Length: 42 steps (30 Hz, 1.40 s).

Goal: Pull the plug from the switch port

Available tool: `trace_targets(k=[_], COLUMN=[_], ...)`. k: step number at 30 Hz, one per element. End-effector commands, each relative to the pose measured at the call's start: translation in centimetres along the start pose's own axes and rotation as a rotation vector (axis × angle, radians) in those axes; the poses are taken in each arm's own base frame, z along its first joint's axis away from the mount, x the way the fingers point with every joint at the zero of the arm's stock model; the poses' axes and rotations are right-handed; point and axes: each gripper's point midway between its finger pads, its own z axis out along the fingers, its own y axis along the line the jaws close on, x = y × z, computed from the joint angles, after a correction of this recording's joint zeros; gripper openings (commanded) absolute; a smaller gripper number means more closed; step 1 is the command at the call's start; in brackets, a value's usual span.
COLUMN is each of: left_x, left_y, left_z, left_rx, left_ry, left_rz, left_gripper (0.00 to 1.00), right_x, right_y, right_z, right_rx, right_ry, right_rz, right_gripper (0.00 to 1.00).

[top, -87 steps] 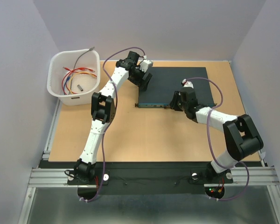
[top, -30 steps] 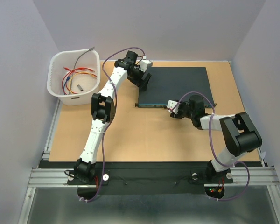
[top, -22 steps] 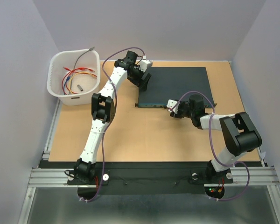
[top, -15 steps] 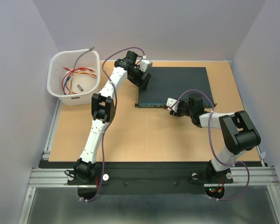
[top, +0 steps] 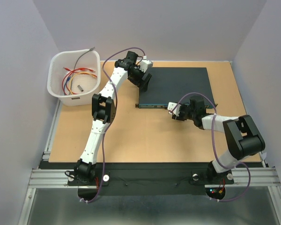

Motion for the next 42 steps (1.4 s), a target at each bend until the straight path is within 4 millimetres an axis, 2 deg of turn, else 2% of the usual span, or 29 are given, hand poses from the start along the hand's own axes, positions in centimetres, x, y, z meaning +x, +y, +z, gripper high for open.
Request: trace_targets(k=[1, 16, 24, 32, 38, 42], left_x=[0.1, 0.1, 0.2, 0.1, 0.1, 0.0], left_y=[0.7, 0.7, 0.6, 0.6, 0.6, 0.6], left_z=[-0.6, -0.6, -0.5, -0.5, -0.6, -0.6], left_rx=[-0.031, -0.030, -0.024, -0.024, -0.023, -0.026], left_ry=[0.013, 0.015, 0.014, 0.012, 0.010, 0.009], left_rz=[0.016, 0.014, 0.013, 0.011, 0.011, 0.014], left_gripper=[0.98, 0.98, 0.98, 0.98, 0.98, 0.98], right_x=[-0.3, -0.8, -0.4, -1.6, -2.3, -2.3], right_y=[-1.1, -2.8, -3.1, -3.9, -3.3, -0.3], right_z=[-0.3, 0.9, 1.1, 1.3, 1.7, 2.1], right_rx=[0.017, 0.030, 0.045, 0.069, 0.048, -0.062], right_ry=[0.000, -0.010, 0.016, 0.000, -0.021, -0.038], right_rz=[-0.023, 0.001, 0.002, 0.010, -0.002, -0.055], right_gripper=[0.49, 0.49, 0.49, 0.48, 0.48, 0.45])
